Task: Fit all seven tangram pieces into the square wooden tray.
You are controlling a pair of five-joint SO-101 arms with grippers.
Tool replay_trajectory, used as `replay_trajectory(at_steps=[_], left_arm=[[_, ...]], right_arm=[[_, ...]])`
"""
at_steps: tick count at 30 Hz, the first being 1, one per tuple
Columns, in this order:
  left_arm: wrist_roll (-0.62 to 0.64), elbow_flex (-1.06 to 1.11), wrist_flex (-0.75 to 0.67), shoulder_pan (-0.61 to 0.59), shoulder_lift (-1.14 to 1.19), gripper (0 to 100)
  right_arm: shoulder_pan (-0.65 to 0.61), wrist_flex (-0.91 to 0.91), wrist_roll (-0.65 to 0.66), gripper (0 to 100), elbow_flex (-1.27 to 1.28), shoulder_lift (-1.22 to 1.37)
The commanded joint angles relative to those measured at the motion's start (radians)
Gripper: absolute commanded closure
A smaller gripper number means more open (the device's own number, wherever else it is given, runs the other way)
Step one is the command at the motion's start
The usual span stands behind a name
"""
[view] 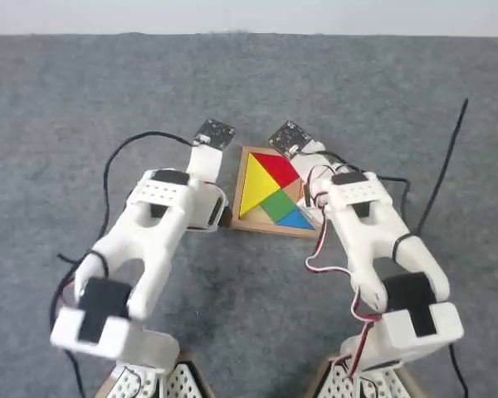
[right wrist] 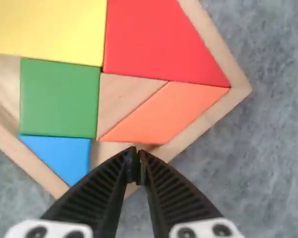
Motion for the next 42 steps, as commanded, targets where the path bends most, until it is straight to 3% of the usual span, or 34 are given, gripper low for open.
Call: replay_trajectory(at_steps=[1,6,14,20,30,35,42], left_arm=[[-0.006,-0.119,-0.005,0.011,0.101,78],[-0.008,-0.159,0.011,0.017,0.137,80],[-0.009,-0.148,0.044,0.17,0.138,80],[-0.035,-0.148,0.046,0.183,0.14,80],[-0.009,-0.142,0.049,0.176,0.121,80],[-0.044,-0.005,0.025,0.164,-0.087,80],[-0.044,0.116,-0.011,0.161,-0.256,80]], right_arm=[[0.004,0.013,0.003,99.0,-0.048,0.018],[-0.031,0.047,0.048,99.1,-0.049,0.021],[-0.101,0.096,0.068,99.1,-0.049,0.019],[-0.137,0.101,0.101,99.1,-0.035,0.005],[-0.174,0.047,0.109,99.1,0.201,-0.297],[-0.077,0.001,0.101,99.1,0.264,-0.374],[0.035,-0.039,0.014,99.1,0.17,-0.268]])
